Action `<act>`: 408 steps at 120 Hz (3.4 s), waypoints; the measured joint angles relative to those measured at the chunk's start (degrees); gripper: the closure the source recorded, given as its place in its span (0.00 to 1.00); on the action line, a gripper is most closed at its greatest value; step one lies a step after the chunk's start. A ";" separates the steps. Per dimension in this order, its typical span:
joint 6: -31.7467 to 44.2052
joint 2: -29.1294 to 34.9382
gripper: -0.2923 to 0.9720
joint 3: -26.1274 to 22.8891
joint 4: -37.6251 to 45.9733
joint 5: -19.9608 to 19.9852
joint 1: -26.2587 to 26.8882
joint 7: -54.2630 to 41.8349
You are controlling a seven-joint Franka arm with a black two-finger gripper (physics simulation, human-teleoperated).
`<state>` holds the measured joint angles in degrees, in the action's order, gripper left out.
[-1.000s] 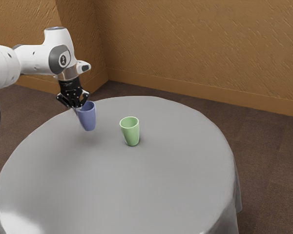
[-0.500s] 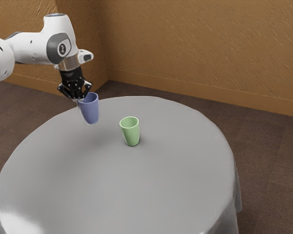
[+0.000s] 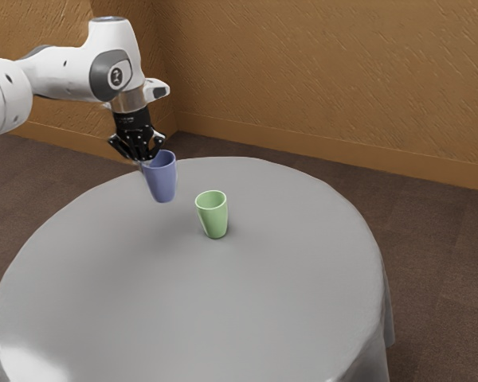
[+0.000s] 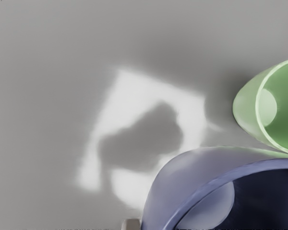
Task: Place the left cup onto the right cup
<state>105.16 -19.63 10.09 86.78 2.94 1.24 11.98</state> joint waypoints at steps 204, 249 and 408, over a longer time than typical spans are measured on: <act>-2.87 -12.40 0.85 -1.40 -16.69 0.63 3.86 -0.20; -2.41 -14.82 0.85 -1.49 -19.18 0.72 3.53 -0.20; -1.45 -17.98 0.85 -1.98 -21.20 0.80 2.89 -0.12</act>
<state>103.71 -37.62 8.11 65.58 3.74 4.13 11.86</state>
